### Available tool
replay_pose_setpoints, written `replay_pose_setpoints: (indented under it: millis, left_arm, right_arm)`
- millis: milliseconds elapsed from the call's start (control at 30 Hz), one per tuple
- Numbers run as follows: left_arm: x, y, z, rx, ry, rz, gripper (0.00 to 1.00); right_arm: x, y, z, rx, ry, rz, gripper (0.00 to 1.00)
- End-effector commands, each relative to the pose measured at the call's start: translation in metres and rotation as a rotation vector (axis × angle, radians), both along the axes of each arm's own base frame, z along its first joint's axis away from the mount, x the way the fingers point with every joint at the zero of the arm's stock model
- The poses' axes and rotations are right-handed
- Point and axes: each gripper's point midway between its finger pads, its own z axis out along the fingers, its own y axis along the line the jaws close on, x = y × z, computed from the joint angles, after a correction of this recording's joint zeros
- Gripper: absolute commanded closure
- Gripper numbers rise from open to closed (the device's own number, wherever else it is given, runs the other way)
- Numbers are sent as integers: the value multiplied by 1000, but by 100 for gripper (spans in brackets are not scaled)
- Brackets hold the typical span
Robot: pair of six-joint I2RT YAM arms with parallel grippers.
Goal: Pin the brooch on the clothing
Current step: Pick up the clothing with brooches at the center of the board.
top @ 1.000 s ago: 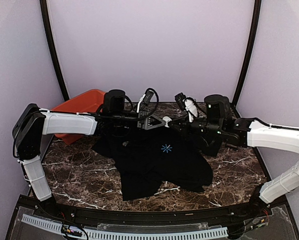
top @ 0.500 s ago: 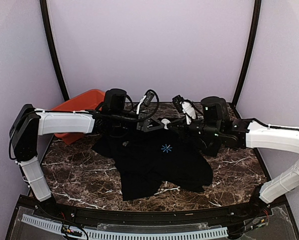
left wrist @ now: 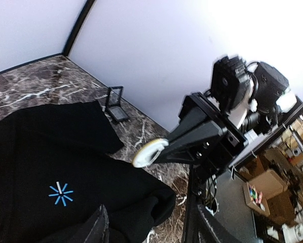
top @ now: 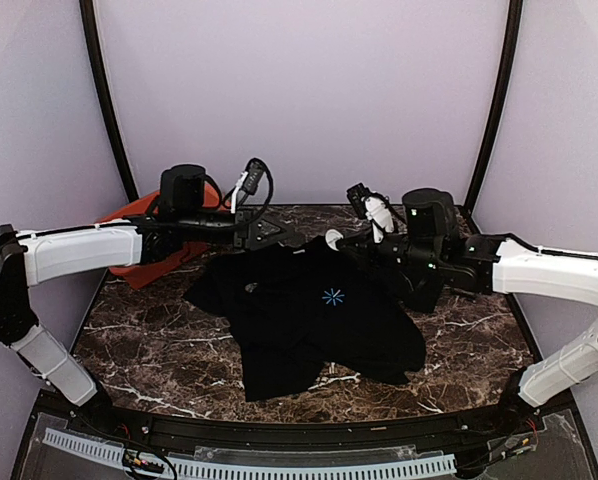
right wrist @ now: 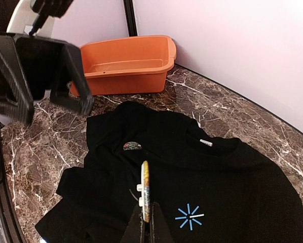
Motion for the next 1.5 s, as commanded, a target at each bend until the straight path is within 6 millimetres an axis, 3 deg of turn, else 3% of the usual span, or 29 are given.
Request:
replay_pose_setpoints:
  millis: [0,200,300,500,667,800,933,1167,1233,1367,1467]
  left_arm:
    - [19,39,0,102,-94,150,37]
    - [48,82,-2,339,-344,375,3]
    - [53,91,-9,414,-431,386,1]
    - [61,95,-40,560,-507,330,1]
    - [52,88,-66,612,-544,195,1]
    - [47,87,-86,655,-592,112,1]
    - [55,90,-105,736,-677,66,3]
    - [54,71,-135,781,-766,-109,10]
    - [55,64,-157,823,-774,-185,14]
    - [61,52,-183,875,-739,-290,28]
    - [61,42,-185,845,-722,-327,33]
  right_arm:
    - [4,2,17,33,14,-16,100]
    - [5,7,3,53,234,-20,100]
    - [7,9,-7,61,346,-55,100]
    - [8,16,-20,93,571,-82,100]
    - [3,24,-39,58,739,-67,100]
    - [-6,32,-56,72,900,-22,100]
    - [-15,39,-71,90,1038,19,100]
    - [-17,33,-91,80,1093,-26,100]
    - [-17,31,-93,81,1098,-32,100]
    - [-18,28,-94,81,1101,-41,100]
    - [-18,25,-97,77,1098,-53,100]
